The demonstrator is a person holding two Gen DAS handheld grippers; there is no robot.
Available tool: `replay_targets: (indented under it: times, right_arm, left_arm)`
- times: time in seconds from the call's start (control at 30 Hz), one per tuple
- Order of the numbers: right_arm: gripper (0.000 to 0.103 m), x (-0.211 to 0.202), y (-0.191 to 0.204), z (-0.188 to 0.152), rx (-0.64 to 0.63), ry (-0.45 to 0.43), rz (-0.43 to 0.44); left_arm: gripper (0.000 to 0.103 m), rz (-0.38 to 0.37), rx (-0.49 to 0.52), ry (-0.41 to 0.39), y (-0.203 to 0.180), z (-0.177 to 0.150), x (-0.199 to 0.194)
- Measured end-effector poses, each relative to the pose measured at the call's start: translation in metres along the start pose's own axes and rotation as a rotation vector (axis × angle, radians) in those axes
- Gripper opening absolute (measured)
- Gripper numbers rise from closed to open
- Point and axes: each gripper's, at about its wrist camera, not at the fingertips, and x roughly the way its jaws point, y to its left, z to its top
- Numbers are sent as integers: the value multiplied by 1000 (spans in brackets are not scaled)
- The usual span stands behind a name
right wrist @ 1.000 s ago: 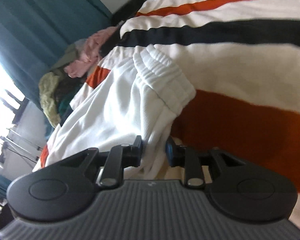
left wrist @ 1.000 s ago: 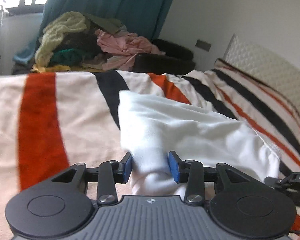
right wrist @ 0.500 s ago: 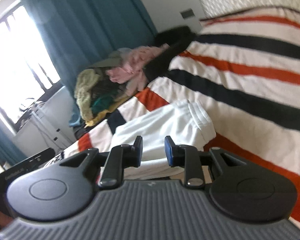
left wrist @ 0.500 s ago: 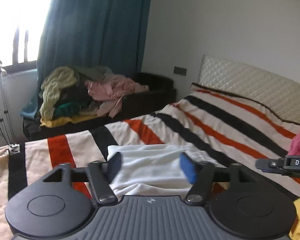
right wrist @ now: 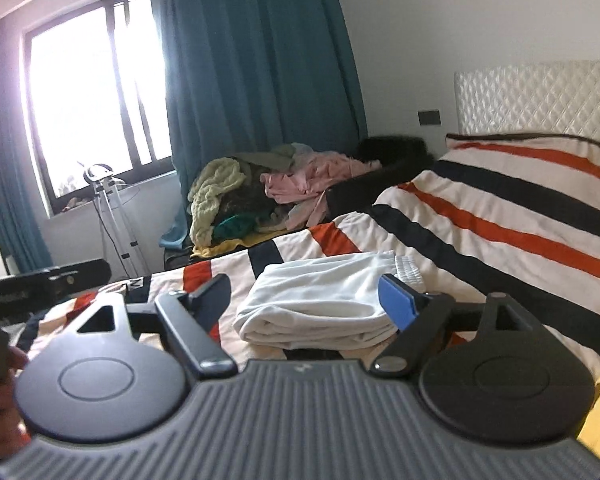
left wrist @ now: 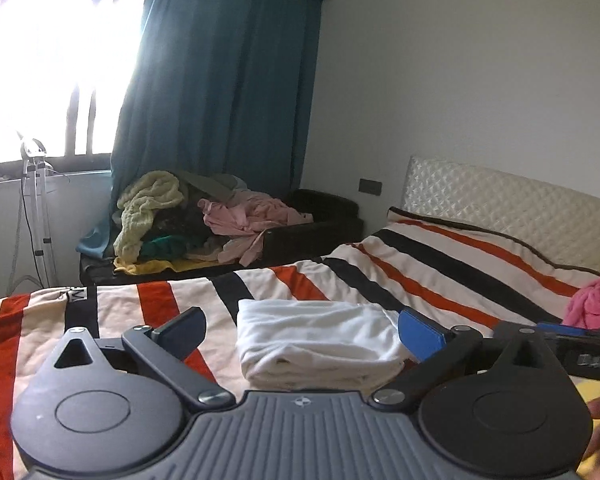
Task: Fold clothes
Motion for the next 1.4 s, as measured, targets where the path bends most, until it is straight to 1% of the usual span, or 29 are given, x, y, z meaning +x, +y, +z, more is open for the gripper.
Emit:
replay_targets:
  times: [0.07,0.13,0.2,0.33,0.47,0.57,0.63,0.73,0.83,0.93,1.17,1.4]
  right_arm:
    - [82,-2,6,-13,7,-4,8]
    - [82,-1,11,-25,14,-4,12]
    - [82,1,17,-36,14,-9,0]
    - [82,7,26,-54,21,-6,-35]
    - [82,8,39,-65,-10,-14,-26]
    - [82,13,44,-76,-27,-32,-36]
    - [82,17,45,-89,-36,-46,-53]
    - [82,29,46,-103,-58,-28,-94]
    - [82,37,50,-104,-82,-15,-125]
    - [82,39,53,-105,-93,-13,-125]
    - [82,39,55,-107,-108,-3,-132]
    - [82,43,54,-107,-102,15,-124]
  left_arm:
    - [103,-3,10,-9,1,-9,-14]
    - [103,13,25,-21,1,-17,-22]
    - [103,29,39,-31,3,-25,-28]
    - [103,48,34,-43,17,-35,-35]
    - [103,25,-17,-33,33,-45,-35]
    - [103,35,-25,-24,41,-57,-30]
    - [103,50,-12,-35,45,-66,-27]
    - [103,42,-35,-21,53,-78,-19]
    - [103,75,-37,17,58,-87,-8]
    - [103,93,-49,33,64,-92,-3]
    - [103,81,-44,33,62,-96,-2]
    - [103,104,-70,38,66,-95,-3]
